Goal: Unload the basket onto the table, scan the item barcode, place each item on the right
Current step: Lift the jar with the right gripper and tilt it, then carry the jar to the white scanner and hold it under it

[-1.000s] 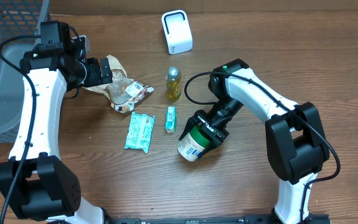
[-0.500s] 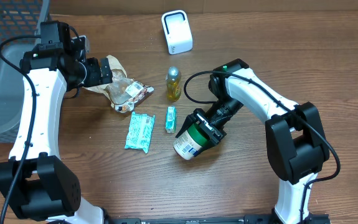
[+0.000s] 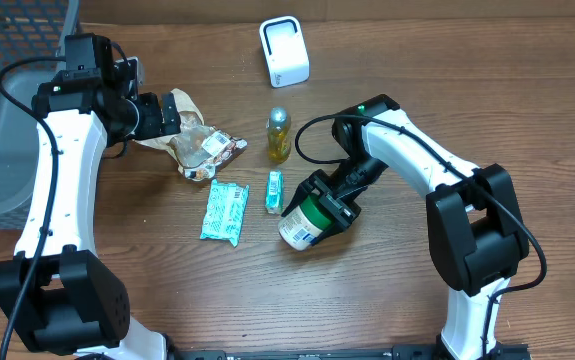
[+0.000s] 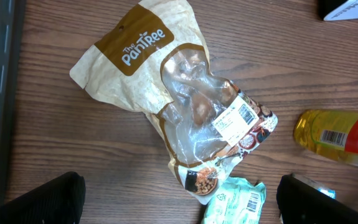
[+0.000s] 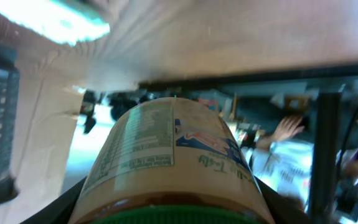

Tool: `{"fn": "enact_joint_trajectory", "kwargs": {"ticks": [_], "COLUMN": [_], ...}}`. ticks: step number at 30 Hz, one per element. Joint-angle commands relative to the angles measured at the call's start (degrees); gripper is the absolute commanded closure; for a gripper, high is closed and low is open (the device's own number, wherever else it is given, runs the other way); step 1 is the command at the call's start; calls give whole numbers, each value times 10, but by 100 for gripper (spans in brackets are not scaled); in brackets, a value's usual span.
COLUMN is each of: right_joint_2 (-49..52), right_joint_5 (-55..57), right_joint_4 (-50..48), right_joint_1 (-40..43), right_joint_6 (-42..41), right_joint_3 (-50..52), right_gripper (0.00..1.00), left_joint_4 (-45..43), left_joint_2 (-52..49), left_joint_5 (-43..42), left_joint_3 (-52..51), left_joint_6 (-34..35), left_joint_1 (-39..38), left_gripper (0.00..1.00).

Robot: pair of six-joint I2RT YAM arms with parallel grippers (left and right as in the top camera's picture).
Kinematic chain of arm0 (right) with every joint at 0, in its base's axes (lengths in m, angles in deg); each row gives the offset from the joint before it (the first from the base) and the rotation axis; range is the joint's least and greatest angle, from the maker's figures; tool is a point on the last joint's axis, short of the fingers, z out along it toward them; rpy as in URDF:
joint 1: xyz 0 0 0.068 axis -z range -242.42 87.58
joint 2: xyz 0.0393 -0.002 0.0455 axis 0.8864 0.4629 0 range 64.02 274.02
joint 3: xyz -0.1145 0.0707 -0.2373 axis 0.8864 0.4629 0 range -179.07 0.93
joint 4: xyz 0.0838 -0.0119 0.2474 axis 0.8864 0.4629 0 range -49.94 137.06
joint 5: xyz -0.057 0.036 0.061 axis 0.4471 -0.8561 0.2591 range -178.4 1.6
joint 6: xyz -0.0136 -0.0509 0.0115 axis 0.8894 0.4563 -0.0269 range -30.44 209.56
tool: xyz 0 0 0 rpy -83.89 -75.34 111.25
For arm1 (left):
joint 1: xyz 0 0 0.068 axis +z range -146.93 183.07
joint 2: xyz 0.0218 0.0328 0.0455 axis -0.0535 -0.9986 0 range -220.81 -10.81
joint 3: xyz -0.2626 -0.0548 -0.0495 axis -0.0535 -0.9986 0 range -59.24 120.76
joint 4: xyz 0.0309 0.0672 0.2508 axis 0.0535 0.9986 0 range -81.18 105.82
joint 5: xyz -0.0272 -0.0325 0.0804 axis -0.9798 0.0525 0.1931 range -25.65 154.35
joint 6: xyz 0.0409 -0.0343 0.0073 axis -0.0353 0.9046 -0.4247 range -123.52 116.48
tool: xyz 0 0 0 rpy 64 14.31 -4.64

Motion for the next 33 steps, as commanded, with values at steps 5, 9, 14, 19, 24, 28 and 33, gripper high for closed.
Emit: {"fn": "enact_joint_trajectory", "kwargs": {"ticks": [5, 9, 14, 19, 24, 28, 33], "right_joint_2": [-15, -15, -15, -15, -15, -15, -15], "right_joint_5": [113, 202, 300, 348, 397, 459, 535], "right_joint_4": [-75, -115, -123, -175, -229, -283, -364], "right_joint_1": [-1, -1, -1, 0, -1, 0, 0], "right_joint_6": [2, 2, 2, 2, 2, 2, 45], "right_joint_3": [-16, -16, -16, -16, -16, -16, -16], "right_gripper": [51, 51, 52, 57, 58, 58, 59], "left_joint_4": [-1, -1, -1, -1, -1, -1, -1], "left_joint_2": [2, 2, 2, 2, 2, 2, 2], "left_joint_5": [-7, -7, -7, -7, -7, -7, -7], "left_joint_3": [1, 1, 1, 1, 1, 1, 1], "left_joint_6": [-17, -17, -17, -17, -17, -17, -17], "left_joint_1": [-4, -5, -5, -4, -4, -4, -4], "left_gripper": [0, 1, 1, 1, 0, 0, 1]}}
